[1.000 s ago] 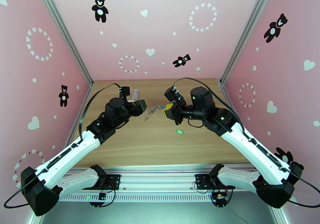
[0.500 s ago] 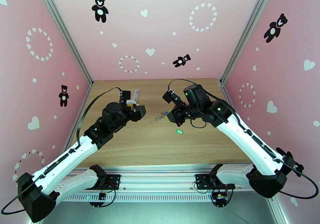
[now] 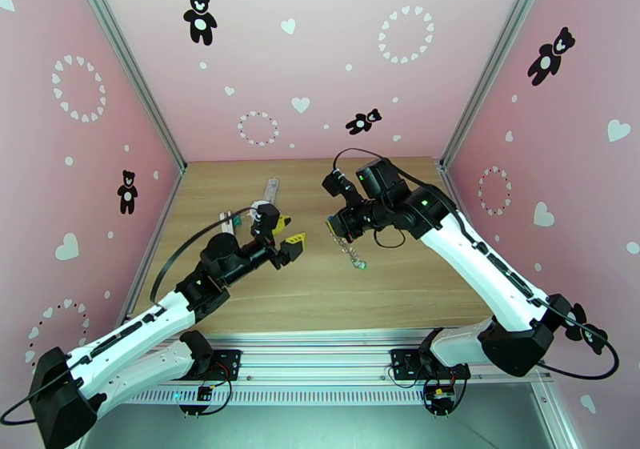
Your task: Remove the keys from the keyring
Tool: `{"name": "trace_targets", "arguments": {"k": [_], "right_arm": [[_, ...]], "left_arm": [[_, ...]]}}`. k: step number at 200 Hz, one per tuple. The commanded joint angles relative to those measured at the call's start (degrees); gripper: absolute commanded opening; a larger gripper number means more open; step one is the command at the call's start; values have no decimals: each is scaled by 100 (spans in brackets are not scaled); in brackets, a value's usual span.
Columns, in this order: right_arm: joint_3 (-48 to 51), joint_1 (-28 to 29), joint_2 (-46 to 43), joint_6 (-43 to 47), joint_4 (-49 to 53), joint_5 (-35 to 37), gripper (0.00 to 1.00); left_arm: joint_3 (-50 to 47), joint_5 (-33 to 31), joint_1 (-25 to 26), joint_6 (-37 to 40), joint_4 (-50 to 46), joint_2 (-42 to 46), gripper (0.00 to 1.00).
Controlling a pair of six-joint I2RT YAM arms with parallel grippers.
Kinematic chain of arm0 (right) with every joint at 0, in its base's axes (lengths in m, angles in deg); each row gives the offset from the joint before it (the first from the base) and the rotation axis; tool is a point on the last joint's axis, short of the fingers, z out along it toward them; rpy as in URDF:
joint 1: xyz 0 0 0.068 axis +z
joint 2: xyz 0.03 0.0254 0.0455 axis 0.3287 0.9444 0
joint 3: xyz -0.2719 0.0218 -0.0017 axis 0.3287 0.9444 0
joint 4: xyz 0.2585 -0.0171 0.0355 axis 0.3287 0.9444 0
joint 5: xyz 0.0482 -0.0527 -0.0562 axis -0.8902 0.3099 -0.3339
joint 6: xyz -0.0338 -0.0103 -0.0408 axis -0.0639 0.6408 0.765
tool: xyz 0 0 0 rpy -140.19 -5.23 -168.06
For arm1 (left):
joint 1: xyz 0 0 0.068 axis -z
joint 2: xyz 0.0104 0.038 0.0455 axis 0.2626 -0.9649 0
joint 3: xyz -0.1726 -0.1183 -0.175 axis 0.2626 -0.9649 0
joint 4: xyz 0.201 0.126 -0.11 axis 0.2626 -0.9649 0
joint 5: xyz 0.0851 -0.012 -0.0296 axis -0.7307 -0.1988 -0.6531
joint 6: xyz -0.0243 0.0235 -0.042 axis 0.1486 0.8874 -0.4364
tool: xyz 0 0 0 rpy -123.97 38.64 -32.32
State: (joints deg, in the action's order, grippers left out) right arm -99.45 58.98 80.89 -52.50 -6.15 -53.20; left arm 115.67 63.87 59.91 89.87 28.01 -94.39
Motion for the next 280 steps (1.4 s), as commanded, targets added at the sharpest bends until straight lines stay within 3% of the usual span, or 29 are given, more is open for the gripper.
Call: {"name": "trace_targets", "arguments": {"k": [1, 41, 92, 140, 241, 280], "right_arm": [[-152, 18, -90, -202, 258, 38, 0], [-140, 26, -79, -295, 173, -41, 0], [-58, 22, -163, -240, 154, -204, 0], [136, 26, -317, -166, 74, -346, 0], [133, 26, -427, -284, -32, -412, 0], [110, 25, -423, -409, -41, -382, 0]], "left_arm": [[-41, 208, 264, 651, 566, -72, 62], [227, 195, 364, 637, 898, -717, 51], [530, 214, 364, 445, 988, -1189, 49], [748, 609, 365, 245, 1081, -1493, 41], [799, 461, 361, 466, 878, -1514, 23], [566, 792, 374, 606, 879, -1209, 25]]}}
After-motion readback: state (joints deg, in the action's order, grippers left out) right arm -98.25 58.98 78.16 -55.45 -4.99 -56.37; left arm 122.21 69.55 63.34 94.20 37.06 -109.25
